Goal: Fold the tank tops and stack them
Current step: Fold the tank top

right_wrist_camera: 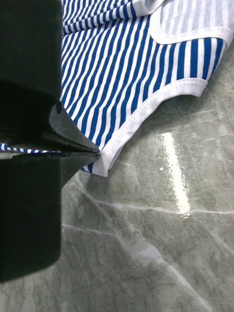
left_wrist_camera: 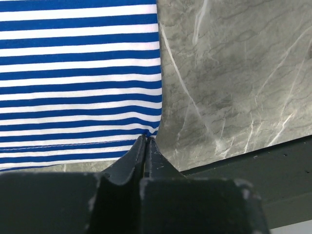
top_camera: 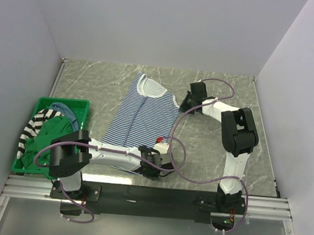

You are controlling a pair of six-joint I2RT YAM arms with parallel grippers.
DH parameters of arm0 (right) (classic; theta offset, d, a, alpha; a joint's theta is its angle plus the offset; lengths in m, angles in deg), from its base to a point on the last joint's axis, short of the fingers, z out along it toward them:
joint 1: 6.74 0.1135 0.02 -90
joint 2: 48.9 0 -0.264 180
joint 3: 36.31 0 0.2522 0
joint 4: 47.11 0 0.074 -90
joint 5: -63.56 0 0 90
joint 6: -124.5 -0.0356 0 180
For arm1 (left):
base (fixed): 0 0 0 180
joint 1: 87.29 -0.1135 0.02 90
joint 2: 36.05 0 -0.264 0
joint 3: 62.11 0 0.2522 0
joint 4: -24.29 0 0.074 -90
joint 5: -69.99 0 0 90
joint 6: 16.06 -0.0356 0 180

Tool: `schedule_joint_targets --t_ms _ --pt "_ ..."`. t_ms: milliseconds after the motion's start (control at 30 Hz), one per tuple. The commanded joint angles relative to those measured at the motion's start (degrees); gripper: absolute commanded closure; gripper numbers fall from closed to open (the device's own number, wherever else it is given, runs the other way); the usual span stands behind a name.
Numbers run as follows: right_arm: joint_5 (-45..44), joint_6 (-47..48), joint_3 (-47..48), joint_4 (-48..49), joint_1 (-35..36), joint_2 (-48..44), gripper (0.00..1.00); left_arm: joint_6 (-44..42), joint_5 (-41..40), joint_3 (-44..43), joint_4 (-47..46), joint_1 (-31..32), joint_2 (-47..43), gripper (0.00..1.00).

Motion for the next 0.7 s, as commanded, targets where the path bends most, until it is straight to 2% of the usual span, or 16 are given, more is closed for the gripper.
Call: schedule_joint_targets --t_ms 0,33,167,200,533,633,667 --pt "-0.6 0.9 -0.1 0.9 -0.8 -1.0 0.90 0.3 -1.6 -1.3 -0.1 0.5 -0.7 0.99" --pt "-0.8 1.0 -0.9 1.1 -0.7 -1.8 0.87 0.3 -1.6 -1.2 -0.1 0.5 -0.9 0.99" --pt "-1.4 1.7 -2.0 1.3 -0.7 -3.4 0.64 0.2 -1.4 -1.1 -0.5 0.4 -0.9 1.00" --pt "-1.5 1.9 -2.4 1.3 -0.7 -3.8 0.62 0.2 -1.3 -1.0 -0.7 0.5 -1.0 0.99" --pt "-1.9 2.4 -2.0 1.0 -0.5 -1.6 0.58 0.8 -1.4 0.1 -0.9 0.5 -3.3 0.99" --pt "-2.3 2.3 -1.4 0.9 -0.4 -0.4 0.62 0.7 -1.2 0.4 -1.2 0.4 -4.2 1.00" --pt "-2.3 2.3 -1.3 0.9 -0.4 -0.3 0.69 0.7 -1.1 0.6 -1.4 0.5 -4.7 0.99"
